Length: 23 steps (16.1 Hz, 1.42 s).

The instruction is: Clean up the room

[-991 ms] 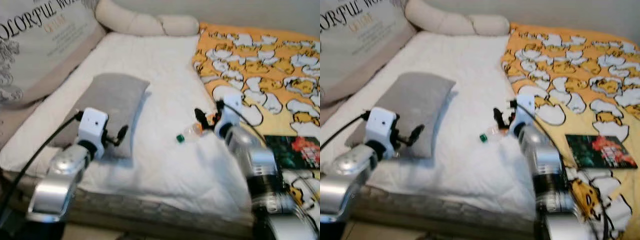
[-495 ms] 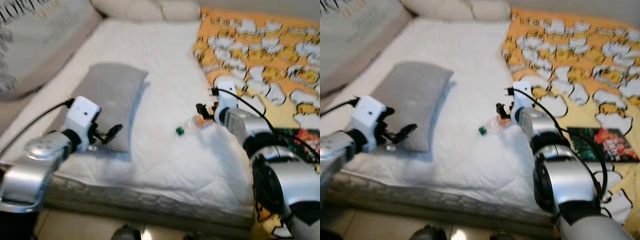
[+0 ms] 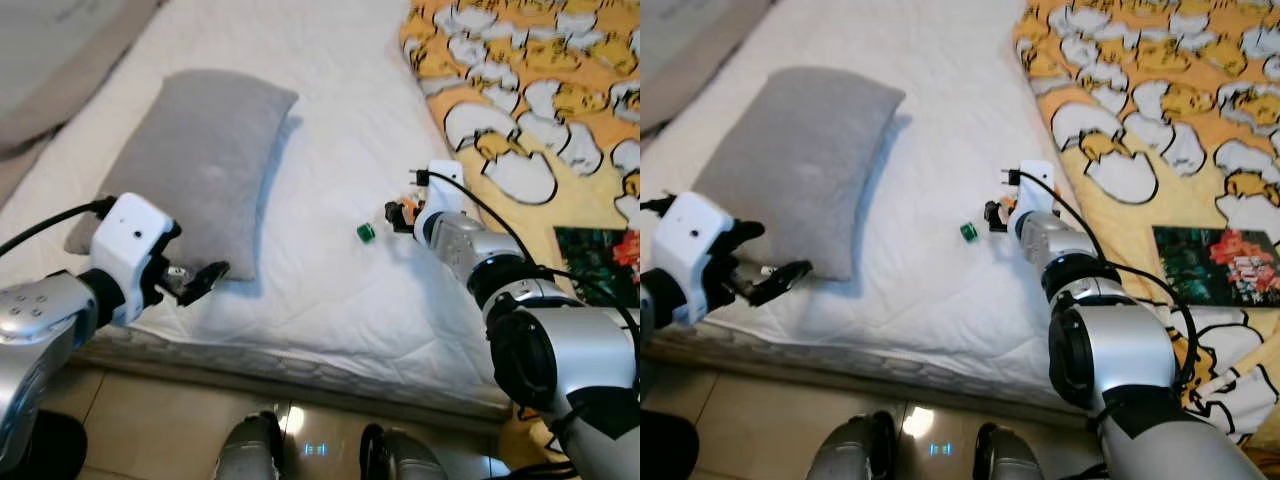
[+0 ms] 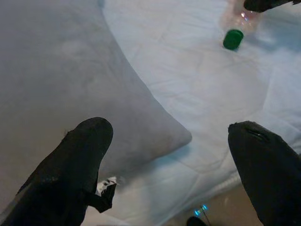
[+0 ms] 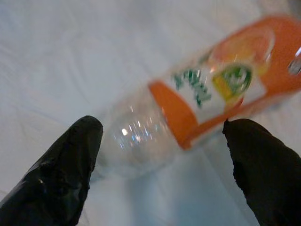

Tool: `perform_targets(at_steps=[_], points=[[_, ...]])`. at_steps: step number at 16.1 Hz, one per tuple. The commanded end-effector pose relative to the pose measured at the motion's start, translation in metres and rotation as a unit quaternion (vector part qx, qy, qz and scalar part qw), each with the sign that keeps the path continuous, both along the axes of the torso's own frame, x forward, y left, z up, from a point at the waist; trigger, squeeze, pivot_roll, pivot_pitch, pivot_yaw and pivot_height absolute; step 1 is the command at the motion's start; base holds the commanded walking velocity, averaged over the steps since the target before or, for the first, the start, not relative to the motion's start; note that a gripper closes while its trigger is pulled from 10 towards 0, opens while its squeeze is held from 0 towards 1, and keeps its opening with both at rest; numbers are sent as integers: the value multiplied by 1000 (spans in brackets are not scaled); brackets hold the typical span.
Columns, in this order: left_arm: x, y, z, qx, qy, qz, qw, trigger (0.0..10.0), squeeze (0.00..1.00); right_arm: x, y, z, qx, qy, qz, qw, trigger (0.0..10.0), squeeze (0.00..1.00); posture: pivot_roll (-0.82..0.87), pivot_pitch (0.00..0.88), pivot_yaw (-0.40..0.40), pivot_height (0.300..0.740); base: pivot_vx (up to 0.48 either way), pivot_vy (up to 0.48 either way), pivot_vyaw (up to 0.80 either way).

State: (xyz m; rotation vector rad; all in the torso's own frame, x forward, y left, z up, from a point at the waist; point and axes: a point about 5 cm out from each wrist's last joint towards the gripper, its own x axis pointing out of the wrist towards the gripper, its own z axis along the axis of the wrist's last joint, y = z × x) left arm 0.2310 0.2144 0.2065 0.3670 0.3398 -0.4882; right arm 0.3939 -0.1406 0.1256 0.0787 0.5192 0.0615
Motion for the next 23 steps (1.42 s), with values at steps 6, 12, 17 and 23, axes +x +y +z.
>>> perform_targets(at_steps=[6, 12, 17, 23], points=[[-18, -3, 12, 5, 3, -9, 1000, 10000, 0, 4, 16, 9, 66, -15, -22, 997, 10000, 0, 275, 289, 0, 740, 0, 0, 0], [-28, -2, 12, 11, 18, -5, 1000, 10000, 0, -4, 9, -9, -11, 33, -22, 999, 10000, 0, 287, 279, -4, 740, 0, 0, 0], [-33, -6, 11, 7, 29, -24, 999, 10000, 0, -14, -15, -27, -27, 70, -52, 996, 10000, 0, 288, 270, -2, 740, 0, 0, 0], [-29, -5, 13, 4, 23, -20, 1000, 10000, 0, -13, -13, -26, 43, 40, -50, 997, 0, 0, 284, 267, -1, 740, 0, 0, 0]])
